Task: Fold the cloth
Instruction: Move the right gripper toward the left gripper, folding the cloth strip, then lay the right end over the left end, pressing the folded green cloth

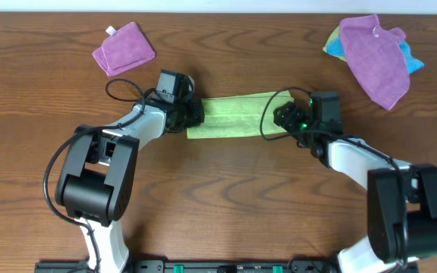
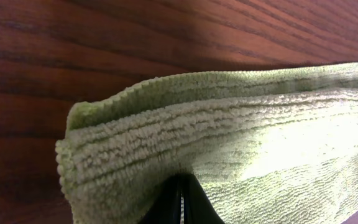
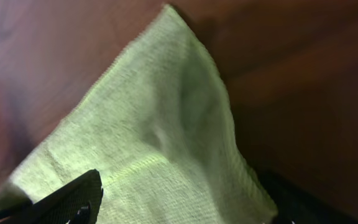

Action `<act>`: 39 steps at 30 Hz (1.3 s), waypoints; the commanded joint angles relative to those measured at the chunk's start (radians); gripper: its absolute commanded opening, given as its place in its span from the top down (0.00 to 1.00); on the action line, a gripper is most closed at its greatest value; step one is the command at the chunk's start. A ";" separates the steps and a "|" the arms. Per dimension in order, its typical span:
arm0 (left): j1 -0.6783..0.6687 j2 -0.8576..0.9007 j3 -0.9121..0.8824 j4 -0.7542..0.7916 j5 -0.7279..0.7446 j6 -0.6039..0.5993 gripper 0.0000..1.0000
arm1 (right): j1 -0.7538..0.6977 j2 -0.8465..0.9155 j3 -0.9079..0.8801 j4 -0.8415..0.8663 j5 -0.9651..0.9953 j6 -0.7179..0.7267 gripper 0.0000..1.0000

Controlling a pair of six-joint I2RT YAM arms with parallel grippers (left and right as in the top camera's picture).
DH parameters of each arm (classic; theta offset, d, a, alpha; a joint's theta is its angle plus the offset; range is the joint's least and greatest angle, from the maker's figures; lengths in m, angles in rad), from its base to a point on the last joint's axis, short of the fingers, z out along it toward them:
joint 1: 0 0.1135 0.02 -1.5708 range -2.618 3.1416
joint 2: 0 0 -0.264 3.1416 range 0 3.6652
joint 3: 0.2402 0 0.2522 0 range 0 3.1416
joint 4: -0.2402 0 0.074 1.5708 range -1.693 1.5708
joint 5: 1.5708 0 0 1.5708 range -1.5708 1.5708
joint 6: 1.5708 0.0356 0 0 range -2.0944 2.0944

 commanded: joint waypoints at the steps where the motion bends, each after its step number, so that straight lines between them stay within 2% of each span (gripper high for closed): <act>1: 0.011 0.026 0.016 -0.017 -0.046 0.008 0.94 | 0.027 0.087 -0.009 0.025 0.001 0.019 0.23; 4: 0.011 0.026 0.016 -0.028 -0.046 0.016 0.95 | 0.044 0.140 -0.009 0.075 0.004 0.018 0.40; 6: 0.012 0.026 0.016 -0.033 -0.046 0.019 0.94 | 0.049 0.154 -0.009 0.098 0.013 0.009 0.66; 7: 0.014 0.026 0.016 -0.035 -0.046 0.019 0.94 | 0.049 0.154 -0.009 0.103 0.025 -0.002 0.82; 9: 0.018 0.026 0.016 -0.039 -0.046 0.019 0.94 | 0.048 0.149 -0.009 0.118 0.031 -0.037 0.99; 16: 0.045 0.026 0.016 -0.058 -0.033 0.019 0.94 | 0.051 0.023 -0.008 0.133 0.023 -0.150 0.99; 23: 0.050 0.026 0.016 -0.057 -0.014 0.018 0.95 | 0.117 -0.131 -0.008 0.115 0.018 -0.193 0.99; 39: 0.050 0.026 0.016 -0.057 -0.014 0.018 0.94 | 0.278 -0.134 0.076 0.129 0.011 -0.193 0.99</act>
